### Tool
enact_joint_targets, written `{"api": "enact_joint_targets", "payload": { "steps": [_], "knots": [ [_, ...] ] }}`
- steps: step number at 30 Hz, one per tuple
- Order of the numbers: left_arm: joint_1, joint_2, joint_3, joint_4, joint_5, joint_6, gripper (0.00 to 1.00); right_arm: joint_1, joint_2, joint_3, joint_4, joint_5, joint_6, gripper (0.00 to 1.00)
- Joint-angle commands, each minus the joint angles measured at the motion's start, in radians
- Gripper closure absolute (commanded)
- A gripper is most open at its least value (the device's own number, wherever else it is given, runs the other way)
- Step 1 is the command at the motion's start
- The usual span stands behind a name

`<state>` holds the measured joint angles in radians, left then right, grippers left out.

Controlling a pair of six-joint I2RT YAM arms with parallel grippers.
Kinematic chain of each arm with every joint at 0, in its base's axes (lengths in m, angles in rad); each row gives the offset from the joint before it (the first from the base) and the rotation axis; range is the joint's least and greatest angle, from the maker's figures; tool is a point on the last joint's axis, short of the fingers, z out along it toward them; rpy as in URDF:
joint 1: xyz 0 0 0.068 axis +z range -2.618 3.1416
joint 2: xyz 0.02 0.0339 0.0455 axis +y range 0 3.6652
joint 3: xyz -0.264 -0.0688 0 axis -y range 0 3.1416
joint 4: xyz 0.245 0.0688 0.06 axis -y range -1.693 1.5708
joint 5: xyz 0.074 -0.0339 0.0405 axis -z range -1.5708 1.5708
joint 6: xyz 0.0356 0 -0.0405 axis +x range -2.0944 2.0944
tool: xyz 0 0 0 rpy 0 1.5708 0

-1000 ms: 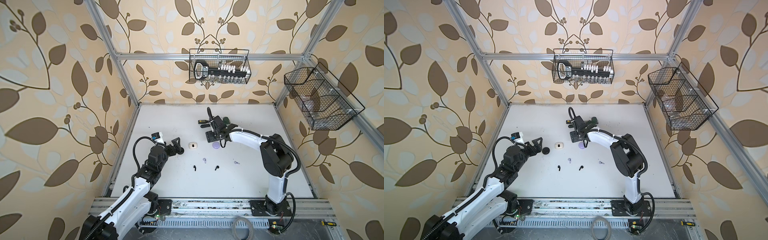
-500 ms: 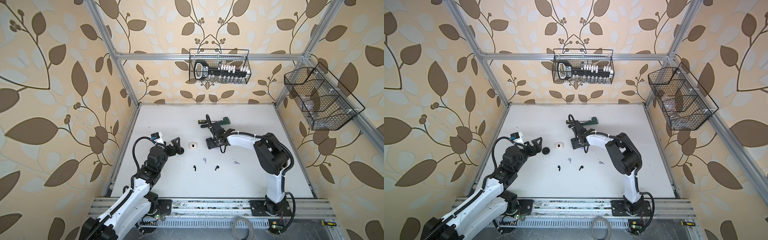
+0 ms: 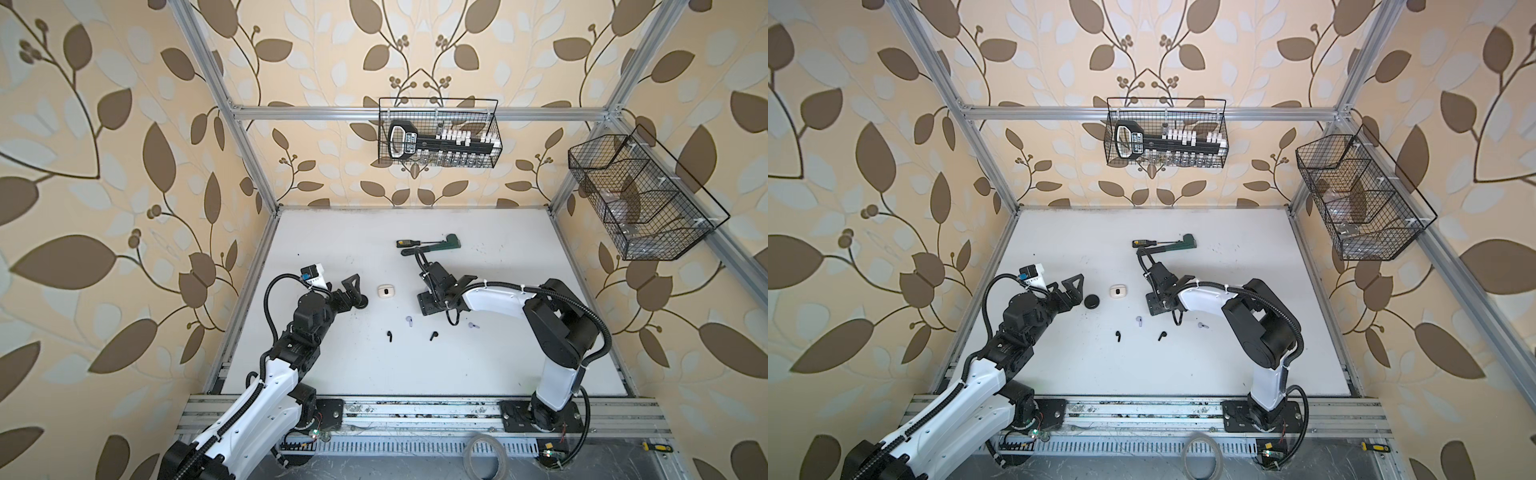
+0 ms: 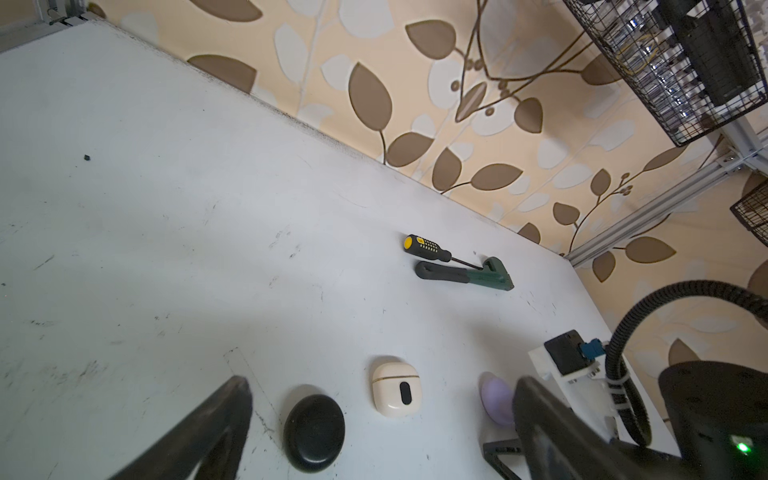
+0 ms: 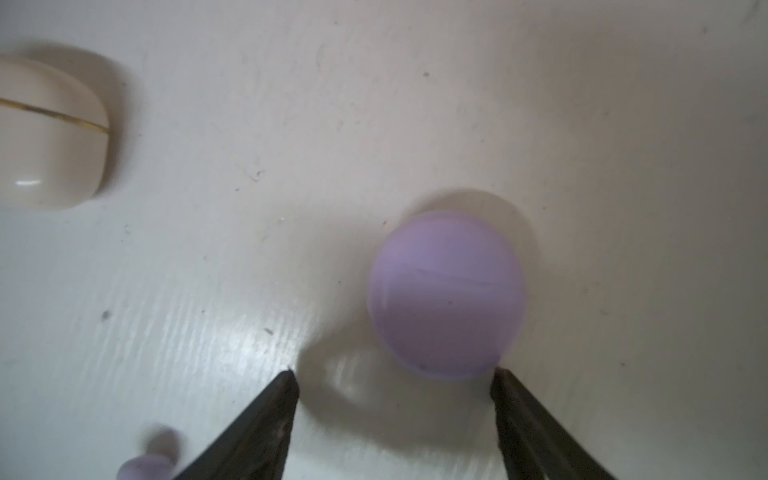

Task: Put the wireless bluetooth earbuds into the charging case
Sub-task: 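Close the right gripper on the lavender case and grip it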

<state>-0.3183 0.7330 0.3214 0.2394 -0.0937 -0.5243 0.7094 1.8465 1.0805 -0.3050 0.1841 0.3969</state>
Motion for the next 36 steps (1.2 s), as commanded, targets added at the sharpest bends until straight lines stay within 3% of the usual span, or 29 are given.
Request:
{"api": "enact_joint_targets", "payload": {
  "steps": [1,5,14,23,36],
  "knots": [
    [0.012,-0.016,-0.004,0.003,0.004,0.006,0.01,0.017,-0.027,0.0,-0.03,0.053,0.016,0.25],
    [0.012,-0.027,-0.004,-0.005,-0.003,0.007,0.01,-0.011,-0.026,0.007,-0.066,0.108,0.026,0.23],
    [0.012,-0.02,-0.006,0.001,-0.006,0.009,0.01,-0.042,0.037,0.023,0.009,-0.029,0.004,0.17],
    [0.012,-0.023,-0.006,0.0,-0.002,0.011,0.01,-0.004,0.07,0.024,0.04,-0.052,0.028,0.23],
    [0.012,-0.037,-0.005,-0.011,-0.005,0.014,0.01,0.103,0.063,0.033,0.032,0.012,0.084,0.3]
  ]
}}
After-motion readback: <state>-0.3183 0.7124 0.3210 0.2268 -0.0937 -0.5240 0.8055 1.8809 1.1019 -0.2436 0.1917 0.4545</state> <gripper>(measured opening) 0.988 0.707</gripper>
